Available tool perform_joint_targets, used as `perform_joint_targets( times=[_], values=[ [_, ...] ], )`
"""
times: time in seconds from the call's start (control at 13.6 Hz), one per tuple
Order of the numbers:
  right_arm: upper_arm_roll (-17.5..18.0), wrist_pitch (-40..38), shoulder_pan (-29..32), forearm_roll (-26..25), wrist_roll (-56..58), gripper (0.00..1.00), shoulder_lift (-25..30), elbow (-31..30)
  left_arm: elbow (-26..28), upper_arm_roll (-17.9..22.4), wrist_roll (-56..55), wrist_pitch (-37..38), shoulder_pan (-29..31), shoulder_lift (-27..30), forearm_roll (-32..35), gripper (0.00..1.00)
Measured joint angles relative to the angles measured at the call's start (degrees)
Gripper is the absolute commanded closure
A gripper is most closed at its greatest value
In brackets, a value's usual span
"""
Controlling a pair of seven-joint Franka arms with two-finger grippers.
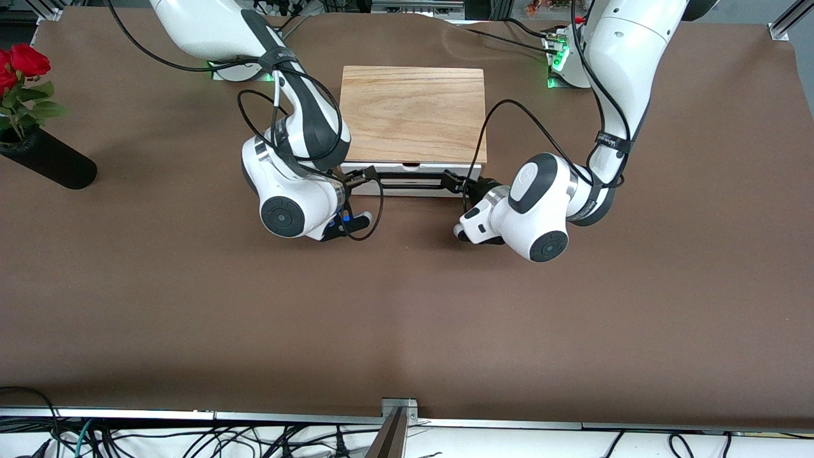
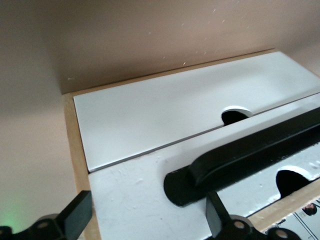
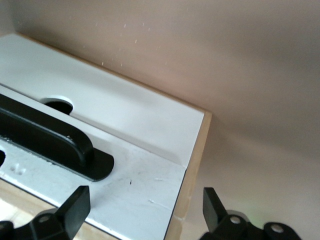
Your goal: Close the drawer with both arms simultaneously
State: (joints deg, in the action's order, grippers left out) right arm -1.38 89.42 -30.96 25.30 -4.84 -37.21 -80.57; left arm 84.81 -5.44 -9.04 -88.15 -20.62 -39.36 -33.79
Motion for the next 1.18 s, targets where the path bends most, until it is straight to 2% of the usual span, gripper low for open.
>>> perform_joint_targets(
  times=[0.29,0.44,0.66,0.88,1.18],
  values=[
    [-0.2,-1.3,0.1,0.3,0.1,0.0,0.0,0.0,0.3,0.4,0.0,1.8,0.8,-0.1,0.0,0.0],
    [-0.8,0.5,0.3,0.3,0.2,0.0,0.0,0.5,-0.6,0.6,0.0,3.0,3.8,0.3,0.0,0.0],
    [-1.9,4.7,2.4,0.3,0.4,0.0,0.1,3.5,-5.0,0.7,0.1,4.7,9.5,2.1,0.8,0.0],
    [-3.8,5.0,4.8,-2.2,0.9,0.0,0.4,8.5,-9.3,0.5,0.2,5.2,10.5,5.1,12.3,0.0],
    [-9.4,4.8,4.9,-7.6,1.0,0.0,0.9,15.0,-11.2,-0.2,3.6,5.6,10.5,13.2,31.4,0.0]
  ],
)
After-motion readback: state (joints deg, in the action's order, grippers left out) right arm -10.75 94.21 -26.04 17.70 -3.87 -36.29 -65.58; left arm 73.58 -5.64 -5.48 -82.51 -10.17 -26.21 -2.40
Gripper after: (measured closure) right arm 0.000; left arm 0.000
